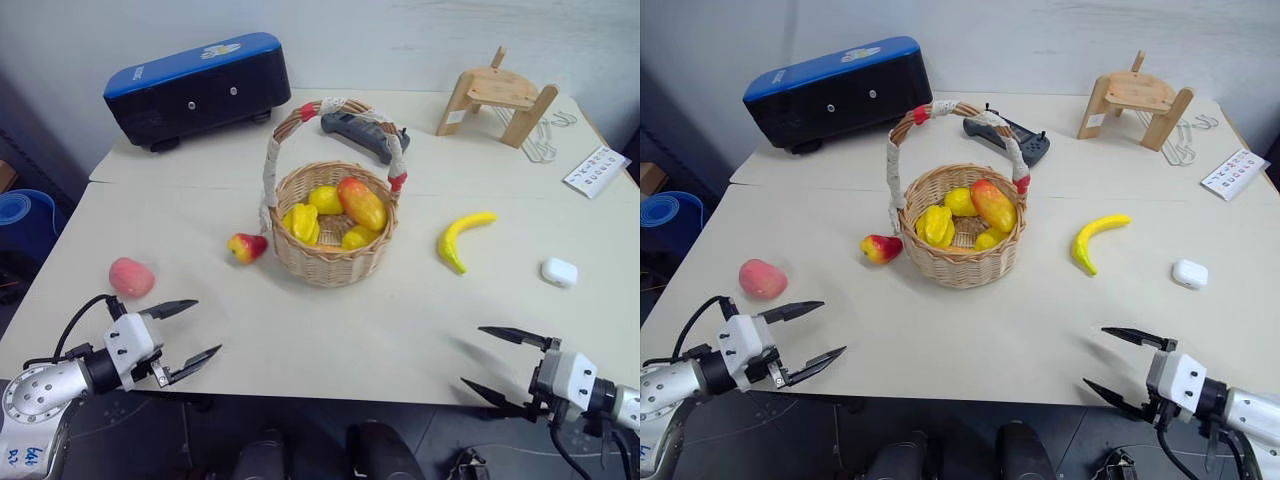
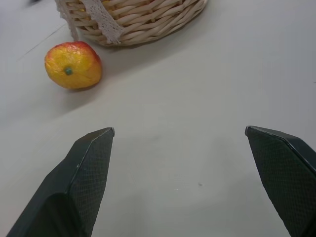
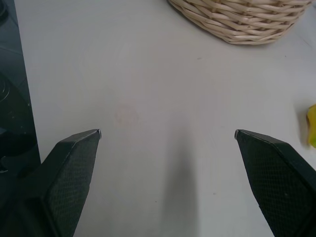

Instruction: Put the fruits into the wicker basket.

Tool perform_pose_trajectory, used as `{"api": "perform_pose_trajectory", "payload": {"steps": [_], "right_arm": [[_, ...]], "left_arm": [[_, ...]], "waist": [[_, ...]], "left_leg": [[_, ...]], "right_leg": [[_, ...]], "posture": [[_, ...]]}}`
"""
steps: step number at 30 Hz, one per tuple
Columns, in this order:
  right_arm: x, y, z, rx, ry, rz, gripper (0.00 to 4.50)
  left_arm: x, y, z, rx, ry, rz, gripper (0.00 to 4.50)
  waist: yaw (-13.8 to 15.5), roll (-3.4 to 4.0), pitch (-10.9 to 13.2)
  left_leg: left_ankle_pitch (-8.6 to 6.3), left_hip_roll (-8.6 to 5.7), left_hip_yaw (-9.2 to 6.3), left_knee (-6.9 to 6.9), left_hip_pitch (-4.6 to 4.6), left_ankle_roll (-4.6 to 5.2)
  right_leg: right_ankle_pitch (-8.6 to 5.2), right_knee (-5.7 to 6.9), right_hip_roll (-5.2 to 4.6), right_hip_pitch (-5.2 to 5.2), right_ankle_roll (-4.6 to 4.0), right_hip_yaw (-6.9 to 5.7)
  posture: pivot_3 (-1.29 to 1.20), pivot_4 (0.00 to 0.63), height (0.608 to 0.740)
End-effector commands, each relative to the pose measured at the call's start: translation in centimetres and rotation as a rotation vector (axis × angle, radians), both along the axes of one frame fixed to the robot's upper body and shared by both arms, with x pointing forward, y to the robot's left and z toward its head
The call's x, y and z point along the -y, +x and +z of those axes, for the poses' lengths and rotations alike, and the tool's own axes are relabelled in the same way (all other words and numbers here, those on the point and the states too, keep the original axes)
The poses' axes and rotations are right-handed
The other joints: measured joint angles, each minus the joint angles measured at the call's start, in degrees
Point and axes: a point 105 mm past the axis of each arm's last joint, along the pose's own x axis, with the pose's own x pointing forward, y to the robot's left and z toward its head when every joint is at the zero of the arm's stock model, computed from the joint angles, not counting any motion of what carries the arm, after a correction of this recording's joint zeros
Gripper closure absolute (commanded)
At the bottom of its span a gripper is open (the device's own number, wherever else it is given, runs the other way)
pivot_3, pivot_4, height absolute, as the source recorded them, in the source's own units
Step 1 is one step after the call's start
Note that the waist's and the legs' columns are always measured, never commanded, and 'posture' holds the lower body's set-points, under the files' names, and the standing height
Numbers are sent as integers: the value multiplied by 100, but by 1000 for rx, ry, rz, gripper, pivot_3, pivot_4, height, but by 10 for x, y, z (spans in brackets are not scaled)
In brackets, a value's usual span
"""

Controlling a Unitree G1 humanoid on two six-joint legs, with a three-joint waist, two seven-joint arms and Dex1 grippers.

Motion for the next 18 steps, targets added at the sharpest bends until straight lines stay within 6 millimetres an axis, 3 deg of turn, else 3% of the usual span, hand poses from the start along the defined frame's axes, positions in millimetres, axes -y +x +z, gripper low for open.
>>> {"api": "perform_pose_trajectory", "payload": {"steps": [1,12,15,18], "right_arm": [[1,3,3,19,12,-9,0],[-7,14,5,12,82,-2,0],[-16,16,6,11,98,24,0],[-36,19,21,70,184,95,0]], "left_arm": [[6,-4,7,12,-3,-32,35],[11,-17,13,-156,-183,-76,35],[8,-19,14,-180,-206,-56,35],[-2,-19,15,-177,-237,16,35]], "waist": [[0,0,0],[-4,0,0],[-4,0,0],[-5,0,0]], "left_leg": [[0,0,0,0,0,0],[1,0,-1,5,2,-1],[1,1,-2,5,2,-1],[1,1,-2,7,3,-2]], "right_leg": [[0,0,0,0,0,0],[0,9,0,0,0,0],[0,9,0,0,0,0],[0,14,0,0,0,0]], "posture": [[0,150,740],[0,150,740],[0,150,740],[0,150,740]]}}
